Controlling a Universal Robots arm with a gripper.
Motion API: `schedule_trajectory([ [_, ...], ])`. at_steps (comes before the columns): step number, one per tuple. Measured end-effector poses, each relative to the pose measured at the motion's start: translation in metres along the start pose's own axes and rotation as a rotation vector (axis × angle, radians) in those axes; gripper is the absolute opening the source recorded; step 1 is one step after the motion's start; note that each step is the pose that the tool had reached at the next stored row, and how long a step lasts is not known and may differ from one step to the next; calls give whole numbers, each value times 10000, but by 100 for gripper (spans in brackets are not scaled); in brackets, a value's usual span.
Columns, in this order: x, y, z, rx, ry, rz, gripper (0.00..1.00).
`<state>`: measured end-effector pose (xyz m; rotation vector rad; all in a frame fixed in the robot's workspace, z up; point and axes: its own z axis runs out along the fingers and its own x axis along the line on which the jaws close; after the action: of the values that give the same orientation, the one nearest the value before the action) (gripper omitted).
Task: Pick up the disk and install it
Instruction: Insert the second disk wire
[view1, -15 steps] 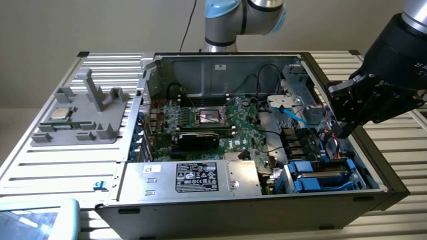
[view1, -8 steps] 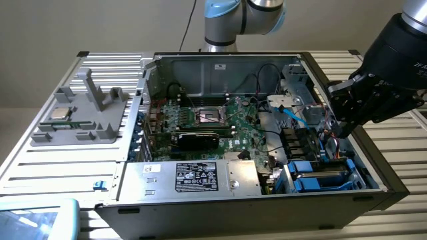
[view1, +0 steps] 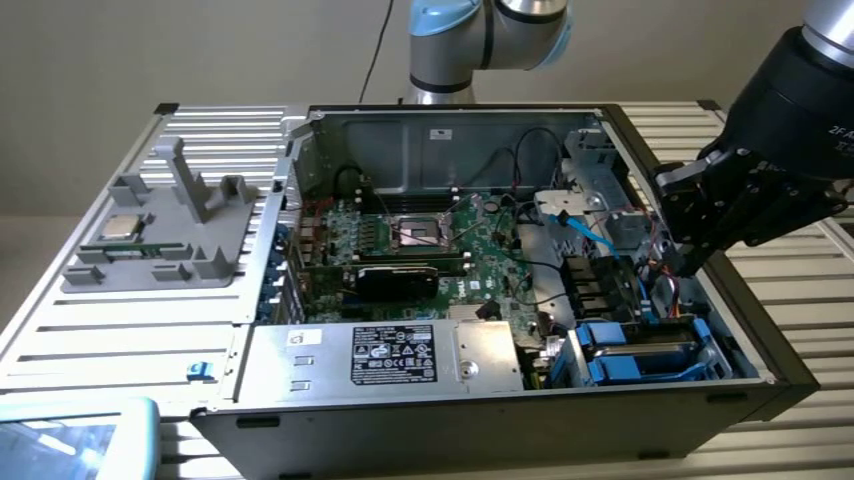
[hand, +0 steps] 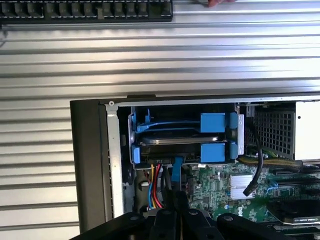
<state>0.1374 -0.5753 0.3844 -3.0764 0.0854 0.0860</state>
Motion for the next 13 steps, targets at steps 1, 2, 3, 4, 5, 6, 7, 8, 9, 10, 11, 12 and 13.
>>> schedule_trajectory([
  [1,0,4,1,4,4,-5,11],
  [2,1,11,7,8,5,-19,11],
  [3,2,20,14,13,20,-35,11],
  [4,3,30,24,15,28,-49,11],
  [5,5,46,33,14,35,-60,11],
  [6,6,66,45,19,42,-70,11],
  [7,8,83,58,24,49,-79,11],
  [8,10,104,71,31,52,-88,11],
  [9,12,132,84,55,51,-95,11],
  [10,12,157,99,79,50,-98,11],
  [11,9,182,114,102,49,-100,11],
  [12,2,201,131,124,49,-104,11],
  [13,-11,214,146,139,50,-108,11],
])
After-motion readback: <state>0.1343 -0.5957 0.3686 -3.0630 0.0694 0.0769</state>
